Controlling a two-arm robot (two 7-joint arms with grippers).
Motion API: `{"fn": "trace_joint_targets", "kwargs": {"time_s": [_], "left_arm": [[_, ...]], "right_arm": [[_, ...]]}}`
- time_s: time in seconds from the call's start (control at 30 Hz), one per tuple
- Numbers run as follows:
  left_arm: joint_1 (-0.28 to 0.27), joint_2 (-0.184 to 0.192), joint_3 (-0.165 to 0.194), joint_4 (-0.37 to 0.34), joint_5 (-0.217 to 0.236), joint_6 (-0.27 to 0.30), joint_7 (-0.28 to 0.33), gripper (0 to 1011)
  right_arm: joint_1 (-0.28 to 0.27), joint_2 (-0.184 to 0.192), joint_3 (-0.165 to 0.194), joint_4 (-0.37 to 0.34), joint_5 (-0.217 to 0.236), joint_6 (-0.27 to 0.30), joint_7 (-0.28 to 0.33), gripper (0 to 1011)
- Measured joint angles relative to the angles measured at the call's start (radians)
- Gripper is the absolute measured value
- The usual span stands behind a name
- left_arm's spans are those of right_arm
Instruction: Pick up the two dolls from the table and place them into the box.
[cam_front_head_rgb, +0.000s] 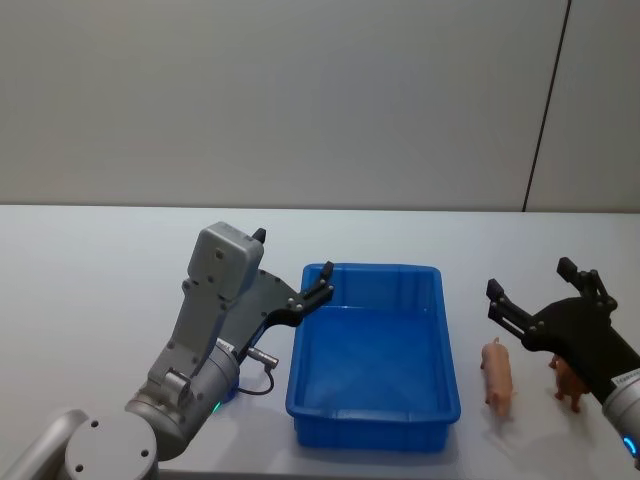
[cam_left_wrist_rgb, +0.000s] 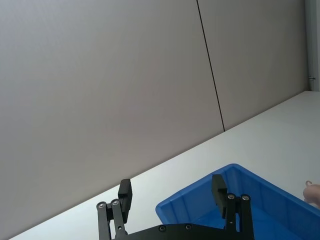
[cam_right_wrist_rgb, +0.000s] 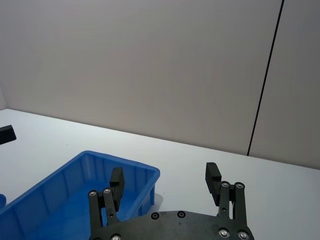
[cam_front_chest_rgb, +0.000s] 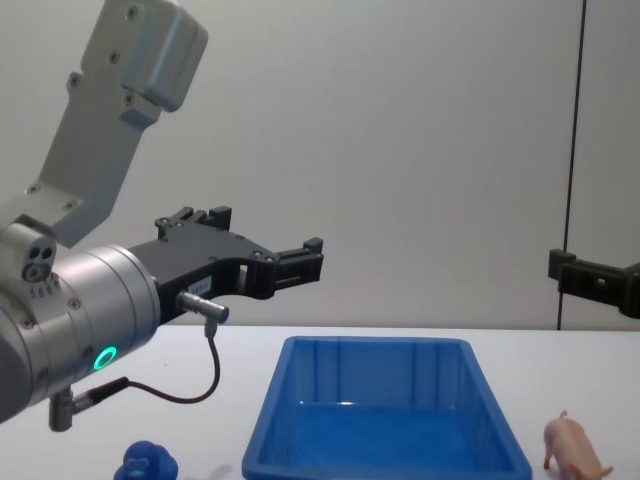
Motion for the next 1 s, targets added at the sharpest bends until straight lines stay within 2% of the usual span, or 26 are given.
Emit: {"fn": "trace_joint_targets", "kwargs": {"time_s": [0.53, 1.0], "left_arm": [[0.000, 0.000, 0.000, 0.000, 0.000, 0.000, 0.000, 1002], [0.000, 0.000, 0.000, 0.000, 0.000, 0.000, 0.000, 1002]], "right_arm": [[0.034, 0.017, 0.033, 0.052, 0.020, 0.061, 0.015, 1001], [0.016, 0.051, 0.058, 0.076, 0.019, 0.135, 0.016, 1001]]}}
